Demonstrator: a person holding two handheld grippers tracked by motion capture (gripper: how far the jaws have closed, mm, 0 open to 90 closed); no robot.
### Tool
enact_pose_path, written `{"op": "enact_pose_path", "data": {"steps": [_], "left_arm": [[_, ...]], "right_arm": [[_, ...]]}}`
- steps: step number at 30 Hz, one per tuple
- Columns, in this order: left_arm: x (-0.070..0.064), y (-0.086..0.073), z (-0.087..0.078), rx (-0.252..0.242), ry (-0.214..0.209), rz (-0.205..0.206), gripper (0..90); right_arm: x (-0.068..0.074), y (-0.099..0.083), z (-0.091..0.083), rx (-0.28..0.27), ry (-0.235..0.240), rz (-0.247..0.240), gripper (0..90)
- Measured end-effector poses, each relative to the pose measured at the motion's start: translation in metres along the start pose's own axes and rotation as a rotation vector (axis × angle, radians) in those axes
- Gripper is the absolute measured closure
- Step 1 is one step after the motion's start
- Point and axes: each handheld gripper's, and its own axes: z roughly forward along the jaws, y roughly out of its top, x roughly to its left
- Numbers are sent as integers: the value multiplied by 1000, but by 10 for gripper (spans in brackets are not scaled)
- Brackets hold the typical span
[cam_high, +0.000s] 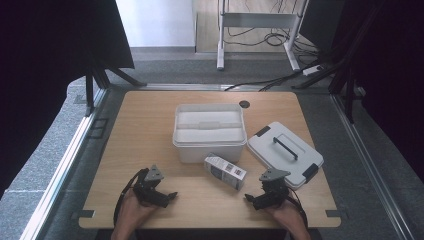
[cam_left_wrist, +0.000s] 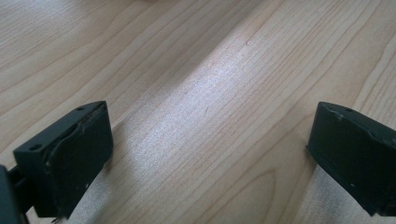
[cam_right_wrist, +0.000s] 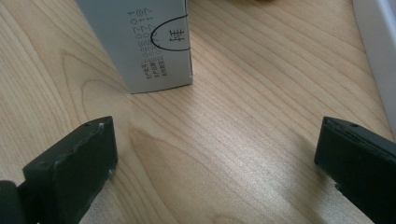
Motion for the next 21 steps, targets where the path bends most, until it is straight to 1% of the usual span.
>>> {"op": "enact_pose_path", "data": {"steps": [4, 21], "left_arm": [[0, 0, -1, -6, -8, 6, 26], [0, 0, 0, -5, -7, 6, 21]], "right_arm": [[0, 0, 0, 0, 0, 0, 0], [0, 0, 0, 0, 1, 1, 0]]}}
